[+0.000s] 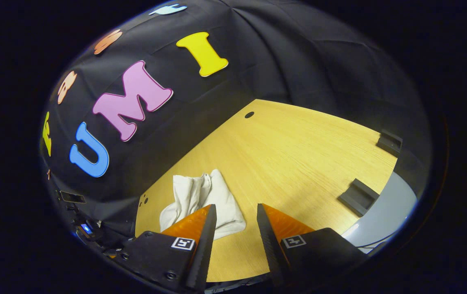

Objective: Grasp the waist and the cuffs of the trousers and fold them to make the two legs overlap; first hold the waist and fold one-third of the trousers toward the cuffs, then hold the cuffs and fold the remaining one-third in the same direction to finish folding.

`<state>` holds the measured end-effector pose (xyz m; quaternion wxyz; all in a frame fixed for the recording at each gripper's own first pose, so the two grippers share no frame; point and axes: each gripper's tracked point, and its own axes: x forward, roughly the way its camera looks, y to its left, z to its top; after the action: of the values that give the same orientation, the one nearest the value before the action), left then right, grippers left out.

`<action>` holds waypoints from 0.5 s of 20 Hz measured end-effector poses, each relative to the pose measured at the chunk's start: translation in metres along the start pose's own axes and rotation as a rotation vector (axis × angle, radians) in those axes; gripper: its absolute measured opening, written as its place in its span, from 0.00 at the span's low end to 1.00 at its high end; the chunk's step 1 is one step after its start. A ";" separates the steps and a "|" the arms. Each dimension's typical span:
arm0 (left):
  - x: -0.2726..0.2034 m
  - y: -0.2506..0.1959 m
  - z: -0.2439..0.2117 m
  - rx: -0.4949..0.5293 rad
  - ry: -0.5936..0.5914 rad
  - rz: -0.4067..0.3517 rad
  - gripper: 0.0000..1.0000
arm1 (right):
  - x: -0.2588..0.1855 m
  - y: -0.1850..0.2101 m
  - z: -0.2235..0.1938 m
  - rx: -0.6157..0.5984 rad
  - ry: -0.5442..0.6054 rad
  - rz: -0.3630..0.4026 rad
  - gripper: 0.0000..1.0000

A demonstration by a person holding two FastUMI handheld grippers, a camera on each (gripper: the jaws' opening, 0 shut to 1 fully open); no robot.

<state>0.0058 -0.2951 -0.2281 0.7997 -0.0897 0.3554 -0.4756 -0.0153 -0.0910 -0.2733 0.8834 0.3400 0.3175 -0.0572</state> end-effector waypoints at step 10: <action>-0.132 0.115 0.021 -0.198 -0.230 0.321 0.96 | 0.012 0.075 -0.012 -0.070 0.041 0.140 0.78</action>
<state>0.0602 -0.1292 -0.2042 0.8876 -0.1637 0.3168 -0.2914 0.0120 -0.0242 -0.2453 0.8899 0.3312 0.3128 0.0227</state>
